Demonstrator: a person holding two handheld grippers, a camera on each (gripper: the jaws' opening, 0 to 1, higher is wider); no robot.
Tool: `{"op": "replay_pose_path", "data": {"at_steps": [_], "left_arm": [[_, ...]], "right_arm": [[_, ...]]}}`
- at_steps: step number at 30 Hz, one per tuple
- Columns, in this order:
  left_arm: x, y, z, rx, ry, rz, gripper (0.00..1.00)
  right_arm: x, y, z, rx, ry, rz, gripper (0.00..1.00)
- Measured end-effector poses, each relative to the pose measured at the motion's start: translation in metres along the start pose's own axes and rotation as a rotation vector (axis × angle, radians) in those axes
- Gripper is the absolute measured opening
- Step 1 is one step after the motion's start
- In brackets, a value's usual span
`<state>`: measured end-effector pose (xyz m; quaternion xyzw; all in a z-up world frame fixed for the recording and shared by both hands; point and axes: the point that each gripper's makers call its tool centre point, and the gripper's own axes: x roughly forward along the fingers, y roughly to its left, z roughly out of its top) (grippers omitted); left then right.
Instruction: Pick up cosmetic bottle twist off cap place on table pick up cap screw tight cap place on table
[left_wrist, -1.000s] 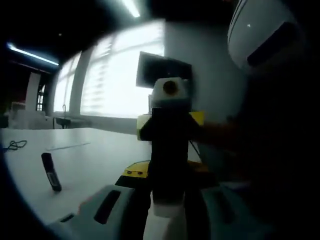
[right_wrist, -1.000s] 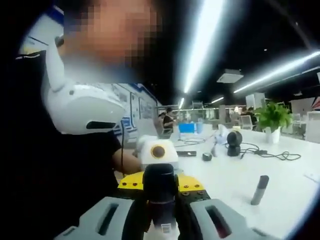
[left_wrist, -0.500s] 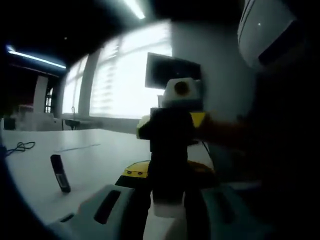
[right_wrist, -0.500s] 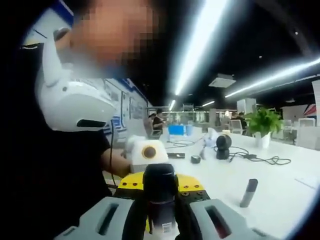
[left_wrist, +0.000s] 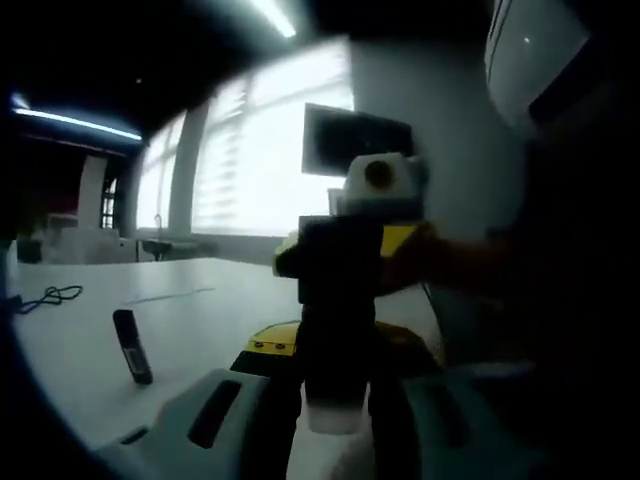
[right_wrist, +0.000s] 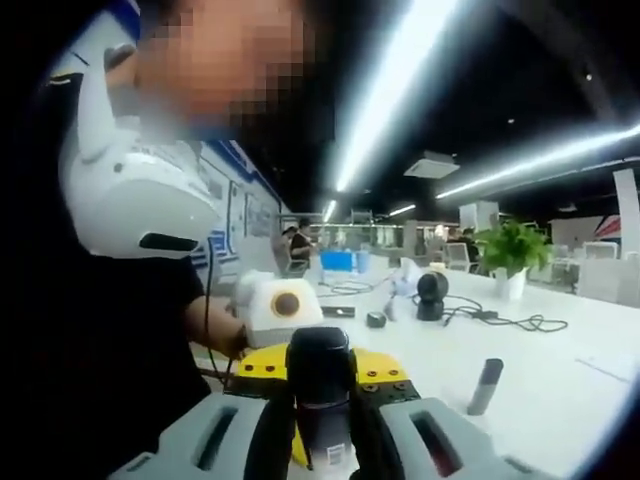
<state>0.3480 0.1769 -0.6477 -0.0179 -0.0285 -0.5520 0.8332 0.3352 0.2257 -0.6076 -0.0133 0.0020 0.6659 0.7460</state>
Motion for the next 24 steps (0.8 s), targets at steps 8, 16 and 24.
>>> {"op": "replay_pose_path", "data": {"at_steps": [8, 16, 24], "left_arm": [[0.001, 0.009, 0.001, 0.024, 0.001, 0.041, 0.15], [0.001, 0.016, -0.003, 0.079, 0.026, 0.081, 0.15], [0.002, 0.02, 0.005, 0.107, 0.003, 0.122, 0.15]], "right_arm": [[0.001, -0.006, 0.001, -0.022, -0.009, -0.071, 0.15], [0.001, -0.011, -0.003, -0.037, -0.007, -0.124, 0.15], [-0.002, -0.016, 0.005, -0.035, -0.039, -0.193, 0.15]]}}
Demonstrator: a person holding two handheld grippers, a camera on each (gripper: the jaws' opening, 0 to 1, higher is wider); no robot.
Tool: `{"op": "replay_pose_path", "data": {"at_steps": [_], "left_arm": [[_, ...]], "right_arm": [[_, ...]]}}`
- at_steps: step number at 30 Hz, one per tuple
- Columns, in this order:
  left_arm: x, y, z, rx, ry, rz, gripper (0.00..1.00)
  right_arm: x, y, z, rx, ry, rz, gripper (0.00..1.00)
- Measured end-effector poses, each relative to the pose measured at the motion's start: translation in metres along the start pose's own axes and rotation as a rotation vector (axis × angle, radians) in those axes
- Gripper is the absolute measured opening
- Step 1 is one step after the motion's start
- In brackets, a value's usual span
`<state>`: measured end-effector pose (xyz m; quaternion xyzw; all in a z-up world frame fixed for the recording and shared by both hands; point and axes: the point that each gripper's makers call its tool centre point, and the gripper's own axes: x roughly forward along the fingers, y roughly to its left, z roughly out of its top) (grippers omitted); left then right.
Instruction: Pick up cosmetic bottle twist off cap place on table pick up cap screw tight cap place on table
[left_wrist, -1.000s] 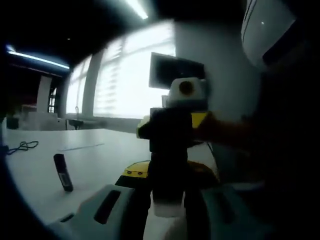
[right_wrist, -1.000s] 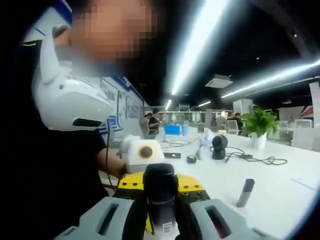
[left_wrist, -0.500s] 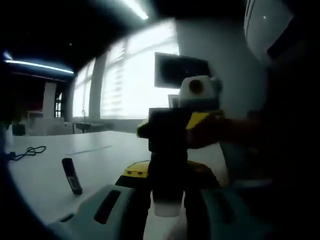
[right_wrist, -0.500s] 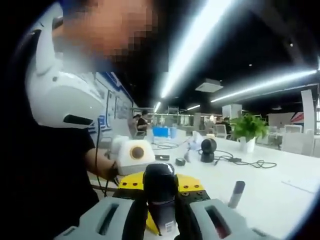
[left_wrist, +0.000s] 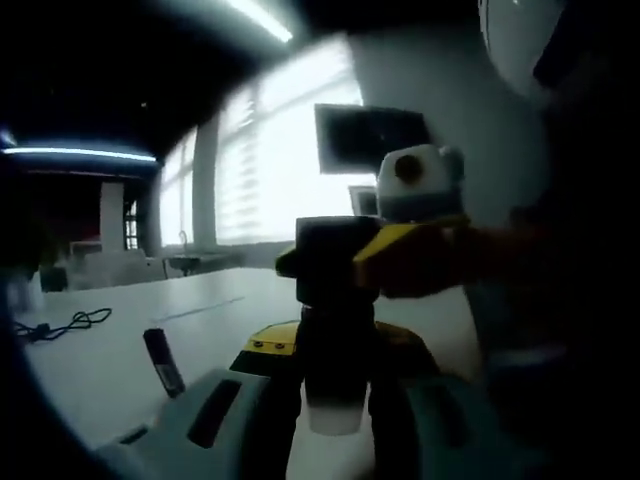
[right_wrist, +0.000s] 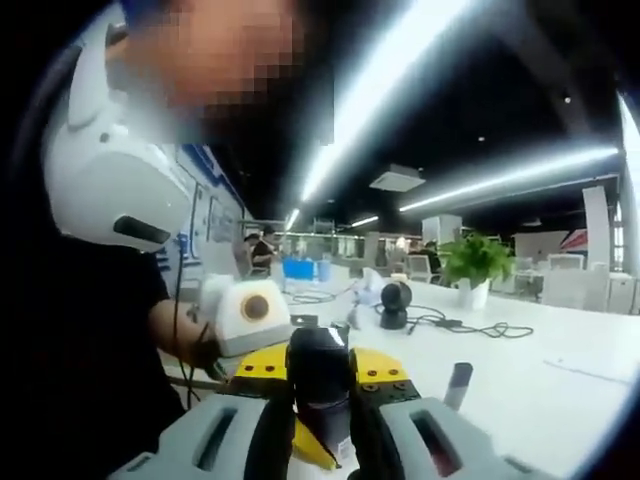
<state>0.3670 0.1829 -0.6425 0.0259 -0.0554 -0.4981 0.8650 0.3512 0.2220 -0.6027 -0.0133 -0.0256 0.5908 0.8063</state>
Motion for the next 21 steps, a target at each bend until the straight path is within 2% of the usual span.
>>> {"op": "replay_pose_path", "data": {"at_steps": [6, 21], "left_arm": [[0.001, 0.003, 0.006, -0.017, -0.017, 0.017, 0.15], [-0.002, 0.012, -0.002, -0.062, -0.007, 0.059, 0.14]], "right_arm": [[0.001, -0.003, 0.005, -0.009, -0.01, -0.055, 0.15], [0.005, -0.015, -0.002, 0.043, -0.022, -0.227, 0.14]]}}
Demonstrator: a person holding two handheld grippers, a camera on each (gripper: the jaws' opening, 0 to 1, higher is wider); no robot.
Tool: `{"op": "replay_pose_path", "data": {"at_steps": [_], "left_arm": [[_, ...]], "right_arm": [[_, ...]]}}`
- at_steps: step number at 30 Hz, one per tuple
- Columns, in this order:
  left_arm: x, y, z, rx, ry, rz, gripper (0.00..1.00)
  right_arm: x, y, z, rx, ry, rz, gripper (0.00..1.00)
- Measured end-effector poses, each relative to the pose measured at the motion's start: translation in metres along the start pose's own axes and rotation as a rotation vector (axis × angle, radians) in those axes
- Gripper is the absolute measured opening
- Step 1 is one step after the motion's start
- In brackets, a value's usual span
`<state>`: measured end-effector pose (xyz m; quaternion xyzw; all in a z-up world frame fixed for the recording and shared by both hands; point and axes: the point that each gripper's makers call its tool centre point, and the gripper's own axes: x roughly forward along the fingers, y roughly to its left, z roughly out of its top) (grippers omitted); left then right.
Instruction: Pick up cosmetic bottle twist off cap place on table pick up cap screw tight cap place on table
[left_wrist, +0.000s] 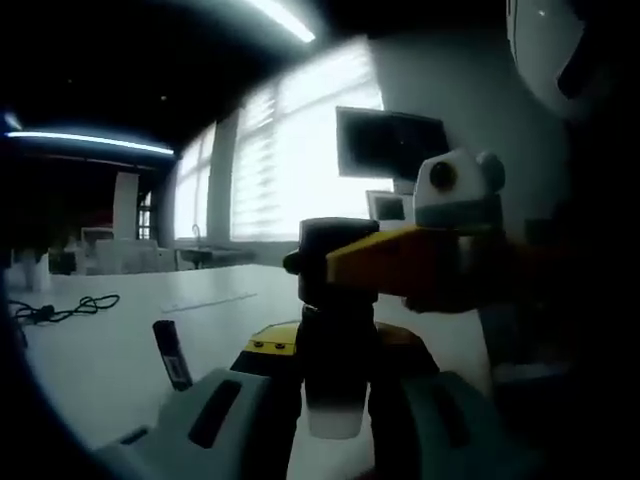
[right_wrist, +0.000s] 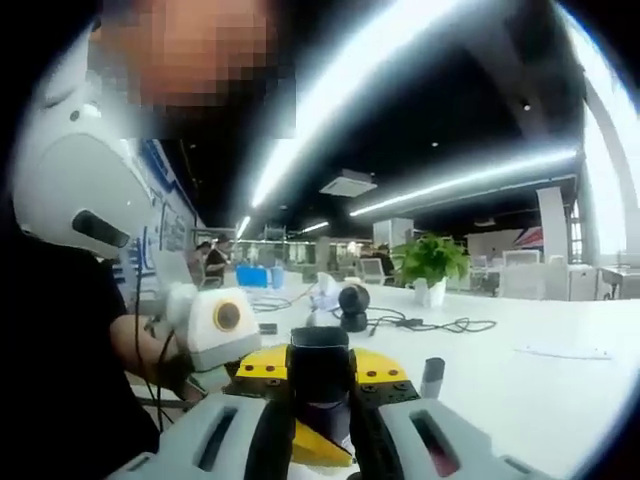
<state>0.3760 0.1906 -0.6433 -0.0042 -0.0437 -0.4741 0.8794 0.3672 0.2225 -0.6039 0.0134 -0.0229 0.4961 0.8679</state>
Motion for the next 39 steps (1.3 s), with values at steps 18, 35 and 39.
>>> {"op": "replay_pose_path", "data": {"at_steps": [18, 35, 39], "left_arm": [[0.002, 0.019, -0.007, 0.029, 0.031, 0.127, 0.14], [0.005, 0.03, -0.002, 0.14, 0.039, 0.284, 0.14], [0.005, 0.03, -0.002, 0.153, 0.043, 0.285, 0.14]], "right_arm": [[0.006, -0.018, -0.007, 0.062, -0.01, -0.303, 0.14], [-0.001, -0.028, -0.003, 0.05, -0.05, -0.535, 0.14], [-0.002, -0.03, -0.003, 0.061, -0.054, -0.518, 0.14]]}}
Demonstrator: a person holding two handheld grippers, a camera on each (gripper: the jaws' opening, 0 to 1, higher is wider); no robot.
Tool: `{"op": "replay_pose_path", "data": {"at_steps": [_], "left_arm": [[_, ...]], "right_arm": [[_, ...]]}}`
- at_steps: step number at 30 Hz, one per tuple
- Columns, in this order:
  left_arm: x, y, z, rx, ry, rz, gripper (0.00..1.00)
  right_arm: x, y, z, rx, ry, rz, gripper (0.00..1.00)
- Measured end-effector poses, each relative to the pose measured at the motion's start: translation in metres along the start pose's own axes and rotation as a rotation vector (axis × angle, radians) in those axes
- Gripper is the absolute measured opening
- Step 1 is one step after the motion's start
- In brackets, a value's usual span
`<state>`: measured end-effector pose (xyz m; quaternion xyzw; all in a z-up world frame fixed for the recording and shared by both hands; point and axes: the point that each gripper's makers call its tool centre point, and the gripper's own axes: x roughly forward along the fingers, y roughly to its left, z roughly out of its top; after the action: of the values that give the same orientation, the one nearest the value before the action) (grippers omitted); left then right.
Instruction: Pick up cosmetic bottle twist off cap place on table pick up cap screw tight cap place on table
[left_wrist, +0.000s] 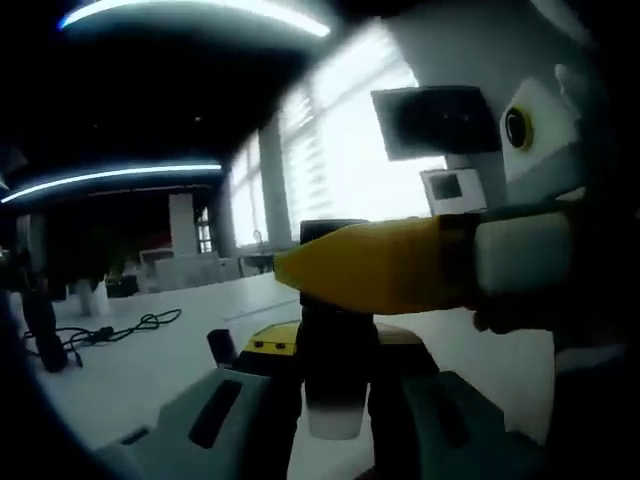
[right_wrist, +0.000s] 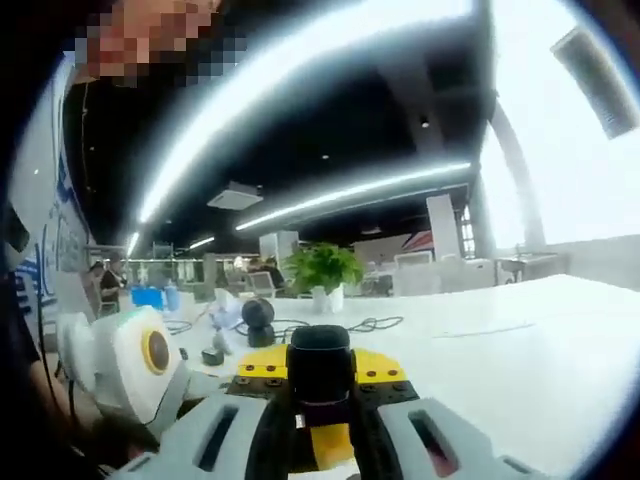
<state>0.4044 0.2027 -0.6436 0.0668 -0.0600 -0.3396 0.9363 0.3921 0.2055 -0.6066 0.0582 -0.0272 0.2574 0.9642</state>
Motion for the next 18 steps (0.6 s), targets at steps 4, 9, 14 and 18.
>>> {"op": "replay_pose_path", "data": {"at_steps": [4, 9, 14, 18], "left_arm": [[0.0, 0.0, -0.005, 0.002, 0.008, -0.002, 0.14], [0.002, 0.003, -0.01, -0.004, 0.012, -0.002, 0.14], [0.006, 0.006, -0.016, -0.03, 0.011, 0.003, 0.14], [0.008, 0.004, -0.018, -0.056, 0.001, -0.008, 0.14]], "right_arm": [[0.001, 0.003, -0.005, 0.003, 0.017, 0.017, 0.14], [0.005, 0.003, -0.009, -0.005, 0.025, 0.034, 0.14], [0.01, 0.001, -0.014, -0.025, 0.04, 0.032, 0.14], [0.009, -0.001, -0.016, -0.051, 0.053, 0.043, 0.15]]}}
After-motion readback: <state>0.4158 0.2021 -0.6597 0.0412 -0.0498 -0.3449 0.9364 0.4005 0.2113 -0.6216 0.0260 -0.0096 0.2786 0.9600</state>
